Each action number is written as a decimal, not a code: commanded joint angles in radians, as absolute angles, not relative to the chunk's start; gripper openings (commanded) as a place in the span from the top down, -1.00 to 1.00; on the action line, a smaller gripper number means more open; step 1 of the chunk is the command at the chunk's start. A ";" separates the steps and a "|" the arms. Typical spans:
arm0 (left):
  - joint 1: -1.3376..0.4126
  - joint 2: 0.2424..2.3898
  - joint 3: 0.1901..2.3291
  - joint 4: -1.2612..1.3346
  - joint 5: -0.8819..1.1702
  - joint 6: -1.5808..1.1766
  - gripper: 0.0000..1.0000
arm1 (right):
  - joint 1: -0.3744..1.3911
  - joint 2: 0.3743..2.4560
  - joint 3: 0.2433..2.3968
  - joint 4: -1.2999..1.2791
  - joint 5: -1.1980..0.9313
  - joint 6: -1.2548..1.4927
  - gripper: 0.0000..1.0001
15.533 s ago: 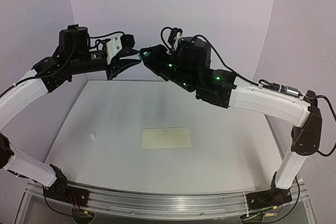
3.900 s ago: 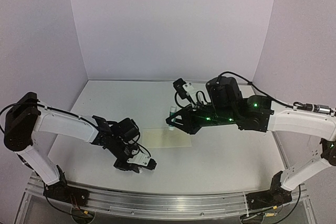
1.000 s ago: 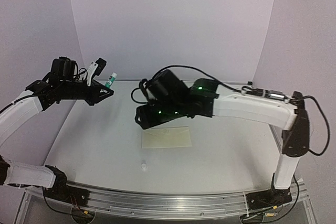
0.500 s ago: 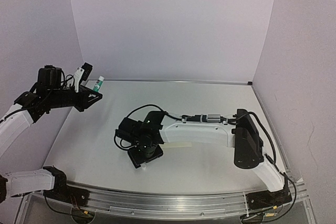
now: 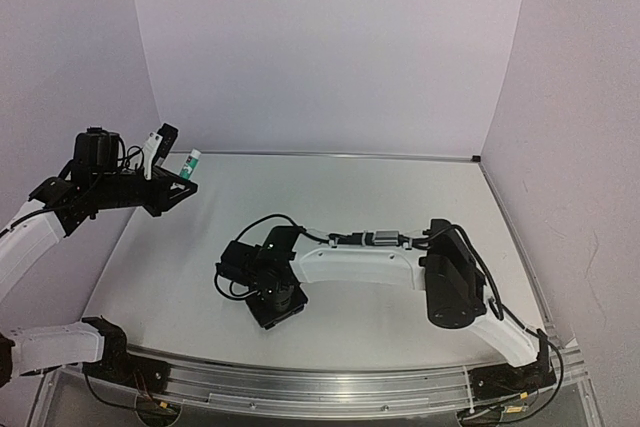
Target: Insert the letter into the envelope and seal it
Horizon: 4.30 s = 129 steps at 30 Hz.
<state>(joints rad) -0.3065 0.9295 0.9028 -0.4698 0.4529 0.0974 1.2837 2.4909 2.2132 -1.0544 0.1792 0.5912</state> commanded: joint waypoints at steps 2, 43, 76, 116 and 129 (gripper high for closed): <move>-0.302 0.927 0.921 -0.432 0.478 0.081 1.00 | 1.281 2.518 2.283 -1.073 0.227 0.568 0.35; -0.533 1.043 1.106 -0.877 0.785 0.636 1.00 | 1.027 1.733 1.824 -0.501 -0.407 0.528 1.00; -0.618 1.101 1.212 -0.875 0.744 0.598 1.00 | 1.054 1.826 1.937 -0.466 -0.433 0.540 1.00; -0.621 1.109 1.232 -0.883 0.733 0.584 1.00 | 1.060 1.810 1.867 -0.508 -0.382 0.513 1.00; -0.621 1.074 1.219 -0.795 0.805 0.535 1.00 | 1.065 1.870 1.933 -0.499 -0.476 0.510 1.00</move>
<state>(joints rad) -0.6147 1.1127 1.1759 -0.9086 0.7155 0.5706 1.0503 1.8214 1.8784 -0.5003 -0.4050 0.5232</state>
